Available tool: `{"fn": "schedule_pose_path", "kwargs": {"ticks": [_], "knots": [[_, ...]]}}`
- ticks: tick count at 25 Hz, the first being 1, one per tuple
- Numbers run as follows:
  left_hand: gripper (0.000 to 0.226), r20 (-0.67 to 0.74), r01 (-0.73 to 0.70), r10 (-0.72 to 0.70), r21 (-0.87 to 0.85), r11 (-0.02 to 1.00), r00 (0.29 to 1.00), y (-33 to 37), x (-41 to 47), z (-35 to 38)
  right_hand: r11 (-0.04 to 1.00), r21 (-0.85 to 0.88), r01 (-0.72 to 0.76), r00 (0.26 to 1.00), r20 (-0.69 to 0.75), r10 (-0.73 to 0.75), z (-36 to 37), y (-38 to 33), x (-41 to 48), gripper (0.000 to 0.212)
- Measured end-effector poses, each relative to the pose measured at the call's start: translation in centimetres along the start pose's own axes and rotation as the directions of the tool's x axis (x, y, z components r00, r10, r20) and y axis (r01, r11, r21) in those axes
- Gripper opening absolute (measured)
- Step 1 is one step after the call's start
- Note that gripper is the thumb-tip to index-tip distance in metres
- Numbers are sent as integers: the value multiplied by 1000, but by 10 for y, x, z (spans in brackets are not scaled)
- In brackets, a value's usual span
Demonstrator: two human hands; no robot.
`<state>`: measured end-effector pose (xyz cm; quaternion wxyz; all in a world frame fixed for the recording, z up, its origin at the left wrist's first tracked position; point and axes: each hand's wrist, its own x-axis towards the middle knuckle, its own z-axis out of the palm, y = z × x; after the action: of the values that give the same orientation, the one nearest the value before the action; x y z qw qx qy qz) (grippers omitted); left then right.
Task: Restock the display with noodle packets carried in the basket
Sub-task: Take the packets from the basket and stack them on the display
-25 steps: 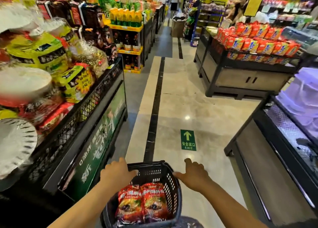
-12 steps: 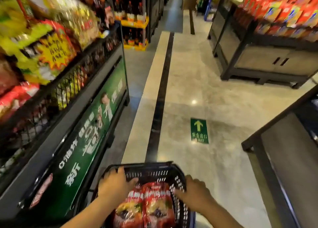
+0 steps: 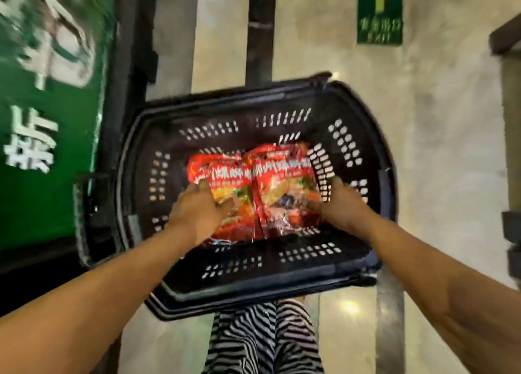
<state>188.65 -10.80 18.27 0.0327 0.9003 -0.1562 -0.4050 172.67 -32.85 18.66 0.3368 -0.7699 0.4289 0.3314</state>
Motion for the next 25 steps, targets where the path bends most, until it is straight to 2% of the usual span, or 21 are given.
{"fn": "schedule_pose_path", "kwargs": {"ticks": [2,4,6,8,11,14,16,19,22,25], "knots": [[85,9,76,-76,-66,995,997,-16,29,36,999,41,-18,1000,2,18,25,8,32,74],[98,6,184,-185,-125,975,983,-28,57,62,996,87,-20,999,30,18,50,12,63,79],[103,4,290,-295,-192,938,956,-40,85,79,980,178,-84,996,36,79,75,15,91,94],[110,61,347,-346,-317,883,936,-54,109,86,957,243,-156,988,21,156,93,19,115,111],[114,124,327,-307,-502,801,943,-67,128,99,931,282,-230,972,27,232,111,25,139,143],[139,117,357,-337,-315,879,934,-64,131,119,936,212,-282,958,10,287,120,32,152,156],[144,50,345,-343,-250,905,938,-55,131,126,932,207,-296,953,6,302,124,41,165,155],[125,-64,301,-331,-281,911,941,-47,135,130,923,265,-280,957,4,289,121,42,176,141],[118,-8,383,-412,-352,854,911,-43,138,125,893,329,-308,947,13,322,112,27,166,121],[111,65,407,-435,-500,764,898,-49,144,121,915,270,-299,941,-78,330,114,26,167,113]]}}
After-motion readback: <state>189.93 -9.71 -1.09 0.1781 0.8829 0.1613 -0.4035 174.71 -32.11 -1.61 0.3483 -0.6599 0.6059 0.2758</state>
